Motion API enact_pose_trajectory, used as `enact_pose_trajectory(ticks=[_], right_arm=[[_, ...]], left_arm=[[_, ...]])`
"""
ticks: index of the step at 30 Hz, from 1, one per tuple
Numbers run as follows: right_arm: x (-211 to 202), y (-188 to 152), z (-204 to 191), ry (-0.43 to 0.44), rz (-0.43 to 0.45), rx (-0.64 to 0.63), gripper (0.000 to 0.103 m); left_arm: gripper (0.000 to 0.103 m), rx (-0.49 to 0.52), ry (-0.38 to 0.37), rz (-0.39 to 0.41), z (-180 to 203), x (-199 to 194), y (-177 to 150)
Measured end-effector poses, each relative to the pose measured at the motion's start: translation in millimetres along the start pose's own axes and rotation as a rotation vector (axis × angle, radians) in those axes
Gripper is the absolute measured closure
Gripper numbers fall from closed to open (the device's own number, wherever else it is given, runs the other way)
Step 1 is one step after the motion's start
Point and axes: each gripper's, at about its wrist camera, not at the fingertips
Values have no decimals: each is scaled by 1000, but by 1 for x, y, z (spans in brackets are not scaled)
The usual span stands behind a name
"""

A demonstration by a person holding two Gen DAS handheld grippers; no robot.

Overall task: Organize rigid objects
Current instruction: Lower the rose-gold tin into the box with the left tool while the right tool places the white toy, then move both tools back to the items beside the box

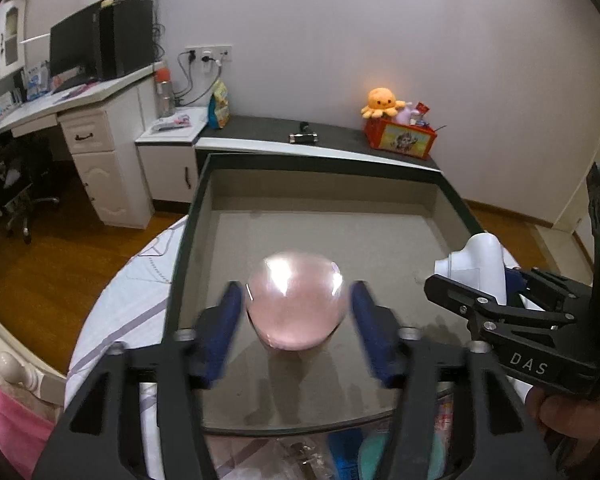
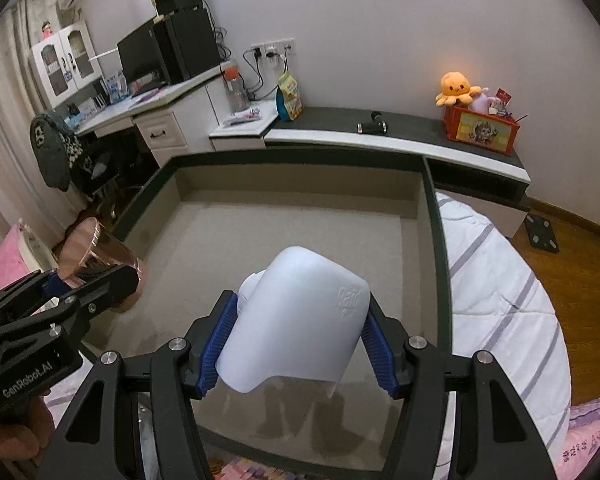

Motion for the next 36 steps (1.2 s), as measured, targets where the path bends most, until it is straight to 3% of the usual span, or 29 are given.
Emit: enact_pose_trajectory(ticks=[1, 2, 3, 5, 7, 8, 16, 23, 26, 30, 34, 36], right_arm=[[-1, -1, 0, -3, 0, -1, 40], [-1, 0, -1, -2, 1, -1, 28], [-4, 0, -2, -1, 7, -4, 17], [-11, 1, -4, -3, 21, -12, 16], [-19, 3, -5, -7, 32, -8, 8], [-23, 3, -4, -1, 40, 0, 0], [-84, -7, -6, 57, 152, 62, 0], [-131, -33, -8, 87, 191, 70, 0], [-151, -50, -11, 78, 198, 75, 0], [-170, -76, -16, 54, 209, 98, 0], [-183, -102, -27, -1, 216, 112, 0], [-190, -112, -31, -35, 216, 121, 0]], left_arm=[[13, 0, 14, 10, 0, -3, 0], [5, 0, 28, 24, -1, -7, -1], [3, 3, 40, 43, -1, -14, -1], [0, 8, 53, 62, -2, -25, -3], [0, 4, 65, 72, -5, -35, -5], [0, 1, 67, 76, -8, -40, -6], [0, 15, 105, 182, -17, -121, -34], [0, 43, 76, 317, -42, -209, -49], [0, 104, 58, 355, -50, -240, -56], [0, 196, 136, 343, -48, -252, -73], [0, 140, 42, 337, -37, -248, -101], [0, 132, 39, 349, -28, -243, -111]])
Point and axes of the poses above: each gripper's, at about its wrist camera, not at the fingertips, and x roughly the way its jaws point, z to its right, y to its top, and after that the axes turned 6 degrees about z, right-handed
